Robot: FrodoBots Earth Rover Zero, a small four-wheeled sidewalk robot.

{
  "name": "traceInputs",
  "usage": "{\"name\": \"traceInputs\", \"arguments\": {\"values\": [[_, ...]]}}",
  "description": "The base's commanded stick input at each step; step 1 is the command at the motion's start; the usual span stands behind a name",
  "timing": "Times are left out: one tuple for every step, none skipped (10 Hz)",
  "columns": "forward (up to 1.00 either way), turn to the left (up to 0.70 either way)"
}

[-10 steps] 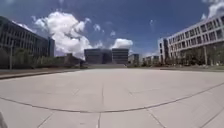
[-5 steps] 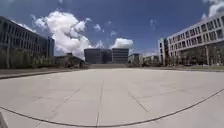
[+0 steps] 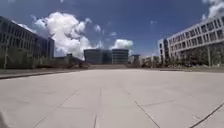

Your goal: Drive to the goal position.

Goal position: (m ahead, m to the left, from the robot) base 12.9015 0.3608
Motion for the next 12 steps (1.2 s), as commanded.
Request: {"name": "traceInputs", "arguments": {"values": [[0.7,0.0],[0.7,0.0],[0.7,0.0],[0.7,0.0],[0.7,0.0],[0.7,0.0],[0.7,0.0],[0.7,0.0],[0.7,0.0],[0.7,0.0],[0.7,0.0],[0.7,0.0]]}}
